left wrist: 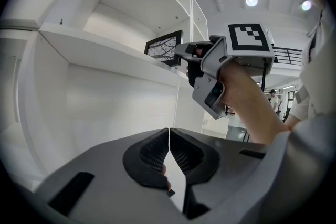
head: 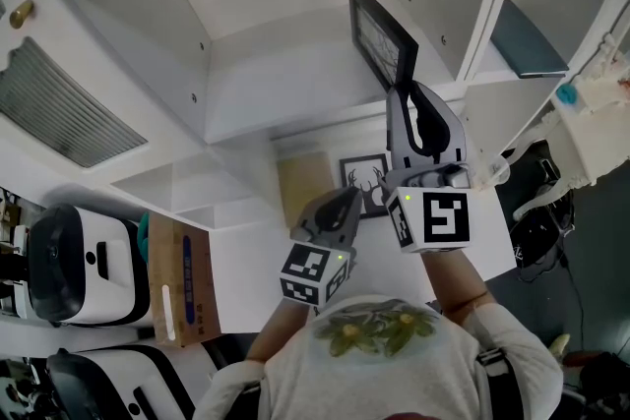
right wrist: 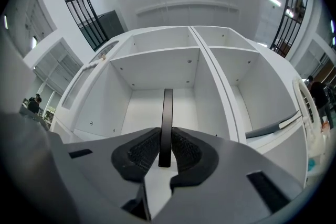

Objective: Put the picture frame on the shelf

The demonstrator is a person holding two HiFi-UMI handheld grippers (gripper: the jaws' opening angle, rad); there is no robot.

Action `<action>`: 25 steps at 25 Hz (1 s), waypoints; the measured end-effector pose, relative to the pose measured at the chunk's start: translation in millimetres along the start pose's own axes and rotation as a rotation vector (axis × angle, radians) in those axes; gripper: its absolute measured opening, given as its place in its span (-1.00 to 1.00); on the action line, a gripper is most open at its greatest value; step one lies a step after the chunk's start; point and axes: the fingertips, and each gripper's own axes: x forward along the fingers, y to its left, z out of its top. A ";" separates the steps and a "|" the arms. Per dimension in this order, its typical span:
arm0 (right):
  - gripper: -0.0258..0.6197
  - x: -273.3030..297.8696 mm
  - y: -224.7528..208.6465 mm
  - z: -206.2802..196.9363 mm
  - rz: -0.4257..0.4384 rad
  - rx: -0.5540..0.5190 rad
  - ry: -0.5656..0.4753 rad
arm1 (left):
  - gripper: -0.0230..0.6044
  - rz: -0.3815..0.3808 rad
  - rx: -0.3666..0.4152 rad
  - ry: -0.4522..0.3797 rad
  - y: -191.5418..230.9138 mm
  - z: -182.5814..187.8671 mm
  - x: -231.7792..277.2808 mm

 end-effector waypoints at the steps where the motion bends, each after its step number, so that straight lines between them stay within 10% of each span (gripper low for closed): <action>1: -0.65 0.5 0.0 -0.1 -0.001 -0.001 0.002 | -0.82 0.000 0.000 0.001 -0.5 0.0 0.1; 25: -0.65 19.4 -3.3 -11.5 0.019 0.051 0.041 | -0.82 0.010 -0.007 0.014 7.0 -4.8 2.9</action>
